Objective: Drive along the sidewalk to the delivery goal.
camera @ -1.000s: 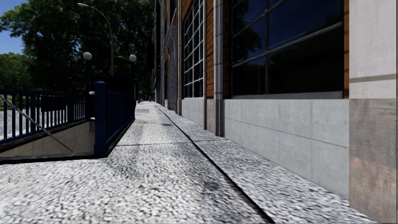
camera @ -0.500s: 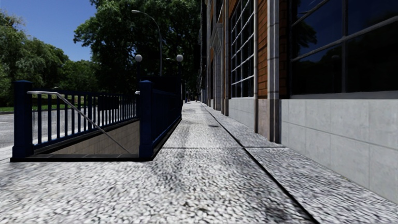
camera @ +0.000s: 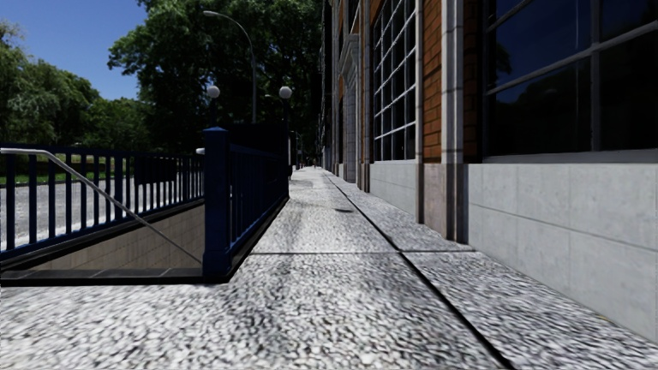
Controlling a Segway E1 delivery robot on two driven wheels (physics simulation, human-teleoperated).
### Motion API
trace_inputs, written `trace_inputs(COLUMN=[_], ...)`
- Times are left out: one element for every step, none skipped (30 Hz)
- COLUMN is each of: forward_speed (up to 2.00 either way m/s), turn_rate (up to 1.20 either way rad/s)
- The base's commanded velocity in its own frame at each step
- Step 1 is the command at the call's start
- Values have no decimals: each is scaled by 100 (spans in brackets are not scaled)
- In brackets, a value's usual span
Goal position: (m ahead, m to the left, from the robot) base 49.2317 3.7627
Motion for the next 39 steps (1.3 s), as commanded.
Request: trace_inputs(forward_speed=[63,63,63,63,63,63,62,61,61,61,61,61,61,61,61,61,60,60,60,60,60,61,61,61,61,61,61,61,61,61,61,61,61,61,61,61,60,59,59], turn_rate=[0,0,0,0,0,0,-38,-48,-48,0,0,0,0,0,0,0,0,0,0,0,0,0,-28,-72,-72,-85,-85,-85,-85,-72,0,0,0,0,0,0,0,-31,-31])
